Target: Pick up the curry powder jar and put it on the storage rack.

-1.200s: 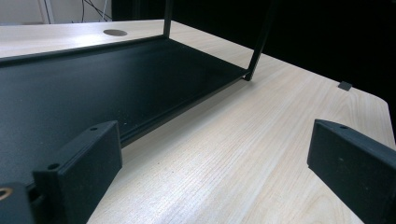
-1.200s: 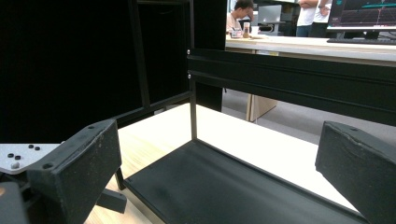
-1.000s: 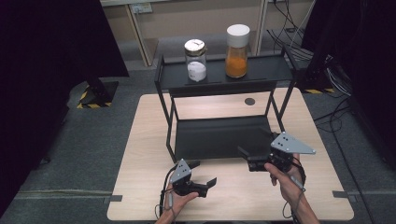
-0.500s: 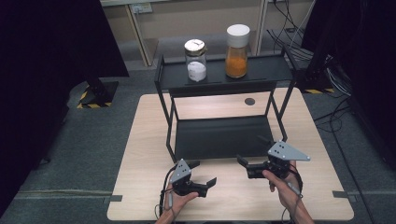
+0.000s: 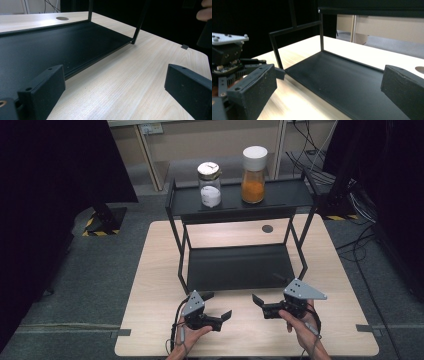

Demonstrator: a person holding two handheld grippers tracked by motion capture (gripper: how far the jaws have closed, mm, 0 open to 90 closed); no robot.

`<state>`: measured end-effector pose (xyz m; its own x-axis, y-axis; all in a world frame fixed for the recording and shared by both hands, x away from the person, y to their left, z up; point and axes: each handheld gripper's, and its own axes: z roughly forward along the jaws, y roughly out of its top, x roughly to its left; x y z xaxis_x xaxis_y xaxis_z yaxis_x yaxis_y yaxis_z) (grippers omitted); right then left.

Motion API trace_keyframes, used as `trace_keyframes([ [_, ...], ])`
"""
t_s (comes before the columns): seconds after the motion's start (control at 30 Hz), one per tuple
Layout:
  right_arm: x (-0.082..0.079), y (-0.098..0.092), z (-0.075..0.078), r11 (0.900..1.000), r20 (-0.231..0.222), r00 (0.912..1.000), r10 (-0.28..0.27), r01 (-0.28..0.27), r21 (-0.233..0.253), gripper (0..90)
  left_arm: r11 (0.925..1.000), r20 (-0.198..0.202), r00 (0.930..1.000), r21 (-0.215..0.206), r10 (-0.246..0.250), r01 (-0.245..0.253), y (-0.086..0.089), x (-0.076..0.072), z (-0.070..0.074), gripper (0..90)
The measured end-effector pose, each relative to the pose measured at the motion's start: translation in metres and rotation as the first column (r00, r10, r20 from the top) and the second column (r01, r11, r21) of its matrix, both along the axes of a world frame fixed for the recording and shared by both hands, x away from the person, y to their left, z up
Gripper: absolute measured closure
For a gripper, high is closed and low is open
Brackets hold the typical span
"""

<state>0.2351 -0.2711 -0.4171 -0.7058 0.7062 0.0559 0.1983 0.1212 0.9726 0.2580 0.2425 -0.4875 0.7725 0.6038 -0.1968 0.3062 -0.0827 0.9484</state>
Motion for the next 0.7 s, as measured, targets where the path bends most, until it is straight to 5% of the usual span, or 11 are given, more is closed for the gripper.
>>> trace_keyframes([
  [0.7, -0.007, -0.002, -0.028, 1.0, -0.028, 0.9996, 0.007, -0.007, 0.006, 0.5, 1.0, 0.002, 1.0, -0.003, 0.001, -0.001, 0.001, 0.0, 0.0, 2.4],
])
